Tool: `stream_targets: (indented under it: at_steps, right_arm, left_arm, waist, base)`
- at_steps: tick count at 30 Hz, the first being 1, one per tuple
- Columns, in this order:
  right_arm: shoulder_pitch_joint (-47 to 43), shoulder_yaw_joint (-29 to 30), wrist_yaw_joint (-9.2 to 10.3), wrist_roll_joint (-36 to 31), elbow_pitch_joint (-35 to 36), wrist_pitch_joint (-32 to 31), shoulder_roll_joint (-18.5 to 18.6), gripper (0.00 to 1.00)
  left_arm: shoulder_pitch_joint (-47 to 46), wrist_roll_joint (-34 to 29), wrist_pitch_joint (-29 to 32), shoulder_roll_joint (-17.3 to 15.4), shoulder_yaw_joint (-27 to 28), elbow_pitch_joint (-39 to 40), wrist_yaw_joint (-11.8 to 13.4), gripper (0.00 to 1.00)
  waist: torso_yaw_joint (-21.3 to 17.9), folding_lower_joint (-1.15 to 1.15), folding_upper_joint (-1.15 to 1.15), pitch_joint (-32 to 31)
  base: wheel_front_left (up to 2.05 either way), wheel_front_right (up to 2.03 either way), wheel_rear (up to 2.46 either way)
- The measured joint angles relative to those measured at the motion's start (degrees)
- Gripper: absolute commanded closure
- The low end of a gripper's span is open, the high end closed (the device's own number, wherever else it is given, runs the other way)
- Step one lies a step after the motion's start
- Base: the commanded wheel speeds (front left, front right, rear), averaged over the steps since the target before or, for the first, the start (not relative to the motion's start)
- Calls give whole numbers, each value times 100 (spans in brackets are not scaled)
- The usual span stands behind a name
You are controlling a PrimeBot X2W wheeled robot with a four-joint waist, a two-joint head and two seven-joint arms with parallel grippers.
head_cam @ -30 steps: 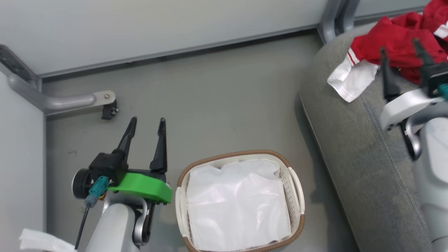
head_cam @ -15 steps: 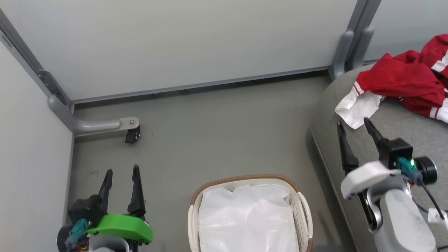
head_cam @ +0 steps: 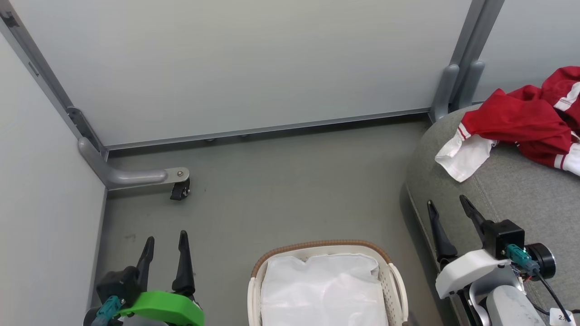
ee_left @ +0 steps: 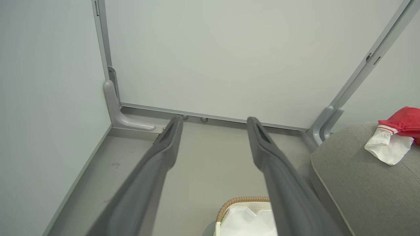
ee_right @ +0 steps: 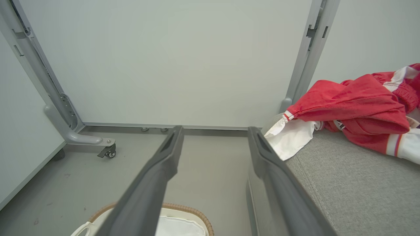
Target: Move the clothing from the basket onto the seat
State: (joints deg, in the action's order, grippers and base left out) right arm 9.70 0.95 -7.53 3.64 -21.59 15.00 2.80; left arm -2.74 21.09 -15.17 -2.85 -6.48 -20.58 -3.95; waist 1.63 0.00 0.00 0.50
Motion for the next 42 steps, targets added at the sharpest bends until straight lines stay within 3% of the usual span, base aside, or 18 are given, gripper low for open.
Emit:
stream_targets:
  at_steps: [16, 17, 22, 42]
  right_arm:
    - [-39, -81, 0, 96, -7, 0, -1, 0]
    - [-42, -99, 0, 110, -5, 0, -1, 100]
    - [-195, -103, 0, 137, -233, -43, -56, 100]
    - [-213, 53, 0, 2334, -24, -572, -58, 100]
  left_arm:
    - [4, -49, 0, 0, -101, 9, 52, 0]
    - [4, -49, 0, 0, -107, 8, 52, 100]
    - [43, -14, 11, 10, -105, -211, 51, 100]
    - [40, 1788, 572, 14, 243, -25, -25, 100]
  waist:
    - [46, 0, 0, -17]
    - [44, 0, 0, -19]
    - [43, 0, 0, -19]
    - [10, 0, 0, -21]
  base:
    - [0, 0, 0]
    - [0, 0, 0]
    - [0, 0, 0]
    - [0, 0, 0]
